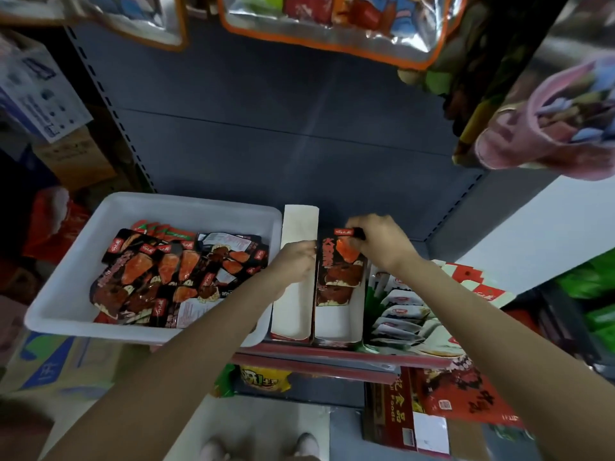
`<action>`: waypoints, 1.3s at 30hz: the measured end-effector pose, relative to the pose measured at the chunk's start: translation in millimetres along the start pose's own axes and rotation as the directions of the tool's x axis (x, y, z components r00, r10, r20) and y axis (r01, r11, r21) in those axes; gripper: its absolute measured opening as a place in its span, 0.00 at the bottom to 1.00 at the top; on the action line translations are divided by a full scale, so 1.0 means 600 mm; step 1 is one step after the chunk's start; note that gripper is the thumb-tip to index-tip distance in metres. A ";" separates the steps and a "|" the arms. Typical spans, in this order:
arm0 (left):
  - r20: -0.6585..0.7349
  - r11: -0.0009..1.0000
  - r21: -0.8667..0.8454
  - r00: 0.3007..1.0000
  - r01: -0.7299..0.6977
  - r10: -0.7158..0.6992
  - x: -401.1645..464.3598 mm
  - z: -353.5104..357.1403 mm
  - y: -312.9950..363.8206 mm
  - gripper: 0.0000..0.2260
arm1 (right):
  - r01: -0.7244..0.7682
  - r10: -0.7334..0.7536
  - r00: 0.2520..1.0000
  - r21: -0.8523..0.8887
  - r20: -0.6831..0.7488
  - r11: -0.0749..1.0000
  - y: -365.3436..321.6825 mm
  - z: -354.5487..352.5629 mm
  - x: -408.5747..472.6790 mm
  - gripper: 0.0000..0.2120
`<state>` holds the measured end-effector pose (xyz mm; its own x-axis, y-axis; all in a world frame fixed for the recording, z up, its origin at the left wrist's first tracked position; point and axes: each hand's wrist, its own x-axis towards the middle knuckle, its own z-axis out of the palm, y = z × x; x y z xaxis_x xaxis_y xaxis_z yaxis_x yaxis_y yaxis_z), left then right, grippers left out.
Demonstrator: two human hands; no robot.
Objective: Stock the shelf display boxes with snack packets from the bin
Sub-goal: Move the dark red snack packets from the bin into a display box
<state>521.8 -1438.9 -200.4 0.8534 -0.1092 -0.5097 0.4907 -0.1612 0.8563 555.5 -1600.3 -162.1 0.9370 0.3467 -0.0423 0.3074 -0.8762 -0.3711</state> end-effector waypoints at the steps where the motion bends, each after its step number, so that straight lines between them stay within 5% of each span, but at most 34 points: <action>1: -0.001 1.000 -0.003 1.000 0.008 -0.008 0.002 -0.001 0.002 0.21 | -0.005 0.005 1.000 -0.007 0.028 1.000 -0.001 0.003 0.003 0.05; 6: 0.003 1.000 0.003 1.000 0.024 -0.024 0.002 0.002 0.001 0.18 | -0.019 0.039 0.988 -0.136 0.150 0.991 0.006 0.028 0.004 0.05; 9: -0.011 1.000 0.005 1.000 0.025 -0.025 0.004 0.004 -0.003 0.18 | 0.034 0.026 0.988 -0.385 0.150 0.922 0.005 0.044 0.001 0.08; 13: -0.049 1.000 0.011 0.999 0.011 -0.011 0.002 -0.003 -0.004 0.16 | 0.049 0.012 0.991 -0.460 0.130 0.887 0.007 0.052 0.001 0.07; 18: -0.078 0.995 0.025 0.992 -0.094 0.095 -0.004 -0.028 -0.007 0.15 | -0.011 0.040 0.996 -0.316 0.083 0.949 0.008 0.050 0.007 0.08; 22: -0.165 0.957 0.129 0.946 -0.258 0.278 -0.015 -0.058 -0.016 0.11 | -0.045 0.049 0.998 0.104 -0.031 0.994 -0.017 0.063 0.018 0.05; 25: -0.259 0.870 0.323 0.849 -0.373 0.461 -0.031 -0.098 -0.029 0.08 | -0.061 0.078 0.997 0.462 -0.018 0.885 -0.068 0.078 0.026 0.04; 28: -0.335 0.797 0.480 0.762 -0.367 0.554 -0.053 -0.154 -0.052 0.05 | -0.081 0.076 0.996 0.683 0.037 0.726 -0.126 0.108 0.034 0.12; 33: -0.359 0.724 0.651 0.749 -0.226 0.557 -0.079 -0.279 -0.118 0.05 | -0.080 0.041 0.996 0.660 0.074 0.747 -0.218 0.190 0.052 0.09; 39: -0.312 0.609 0.793 0.872 0.021 0.376 -0.061 -0.409 -0.205 0.26 | 0.005 -0.084 0.976 0.365 0.199 0.931 -0.297 0.280 0.081 0.30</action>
<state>473.6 -1174.2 -266.6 0.9839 0.1505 -0.0964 0.1778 -0.8783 0.4439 518.5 -1370.9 -253.7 0.8562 0.4784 -0.1951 0.2305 -0.6916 -0.6845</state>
